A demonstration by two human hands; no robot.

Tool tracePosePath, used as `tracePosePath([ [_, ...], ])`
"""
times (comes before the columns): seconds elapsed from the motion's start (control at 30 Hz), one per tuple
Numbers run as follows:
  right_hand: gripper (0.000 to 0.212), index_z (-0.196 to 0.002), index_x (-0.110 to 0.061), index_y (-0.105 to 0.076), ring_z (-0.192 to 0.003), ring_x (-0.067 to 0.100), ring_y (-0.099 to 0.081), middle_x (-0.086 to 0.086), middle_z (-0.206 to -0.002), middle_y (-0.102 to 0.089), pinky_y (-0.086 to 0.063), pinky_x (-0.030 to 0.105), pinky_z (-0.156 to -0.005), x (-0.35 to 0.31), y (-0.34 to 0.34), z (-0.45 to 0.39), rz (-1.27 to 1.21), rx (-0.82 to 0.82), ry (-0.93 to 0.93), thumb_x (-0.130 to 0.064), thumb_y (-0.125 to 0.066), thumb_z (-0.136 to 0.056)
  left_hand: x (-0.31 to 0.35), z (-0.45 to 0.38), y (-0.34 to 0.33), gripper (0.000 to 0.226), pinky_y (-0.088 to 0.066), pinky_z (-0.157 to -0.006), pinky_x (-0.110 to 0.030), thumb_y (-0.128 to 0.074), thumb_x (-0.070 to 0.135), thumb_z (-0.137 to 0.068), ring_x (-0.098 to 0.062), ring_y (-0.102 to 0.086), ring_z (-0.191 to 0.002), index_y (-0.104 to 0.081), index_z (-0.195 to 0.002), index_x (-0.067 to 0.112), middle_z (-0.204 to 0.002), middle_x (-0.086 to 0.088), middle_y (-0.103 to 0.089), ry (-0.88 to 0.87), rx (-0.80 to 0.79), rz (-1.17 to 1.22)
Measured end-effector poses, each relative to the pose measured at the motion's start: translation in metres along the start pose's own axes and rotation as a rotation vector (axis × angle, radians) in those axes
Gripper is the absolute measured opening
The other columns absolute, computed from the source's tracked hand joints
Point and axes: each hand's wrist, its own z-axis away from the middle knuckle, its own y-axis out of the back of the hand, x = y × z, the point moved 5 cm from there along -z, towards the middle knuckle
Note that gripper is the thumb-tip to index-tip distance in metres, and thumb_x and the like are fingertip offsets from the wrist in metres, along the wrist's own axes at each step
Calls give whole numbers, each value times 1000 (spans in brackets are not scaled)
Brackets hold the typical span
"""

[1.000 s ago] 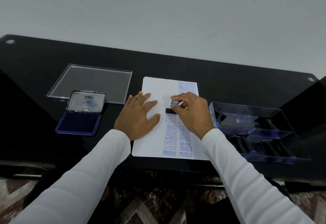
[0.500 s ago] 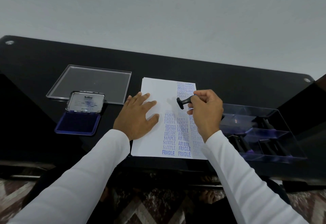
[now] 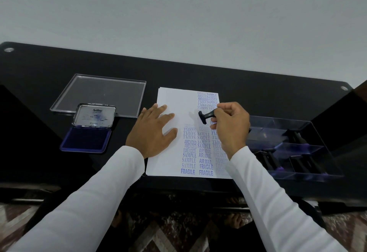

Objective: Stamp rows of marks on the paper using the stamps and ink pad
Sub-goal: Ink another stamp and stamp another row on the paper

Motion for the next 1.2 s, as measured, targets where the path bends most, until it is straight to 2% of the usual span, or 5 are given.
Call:
tracePosePath([
  [0.4, 9, -94, -22, -68, -71, 13, -71, -5, -82, -70, -57, 23, -53, 3, -2, -1, -10, -2, -20, -14, -66, -90, -1, 0, 0, 62, 5, -120, -37, -38, 66, -95, -20, -13, -154, -45, -148, 34, -164, 5, -26, 2, 7, -4],
  [0.6, 9, -95, -22, -68, -71, 13, -71, -5, -83, -70, -57, 22, -54, 4, -1, -1, -2, -2, -19, -15, -66, -90, -1, 0, 1, 66, 3, -121, -39, -35, 68, -92, -20, -13, -154, -45, -148, 34, -164, 6, -26, 4, 2, 0],
  [0.8, 9, -96, -22, -68, -71, 13, -72, -5, -84, -71, -59, 25, -55, 6, -1, -2, 5, -4, -20, -15, -66, -90, -1, 0, 0, 60, 4, -121, -39, -43, 64, -97, -20, -13, -154, -44, -148, 34, -164, 6, -26, 4, 8, 5],
  [1.2, 10, -94, -24, -68, -70, 11, -71, -6, -83, -71, -59, 24, -56, 4, -1, 0, -2, -12, -26, -15, -66, -90, 0, 1, 2, 66, 1, -122, -41, -35, 67, -91, -21, -15, -154, -46, -147, 33, -163, 5, -28, 9, 1, 24],
])
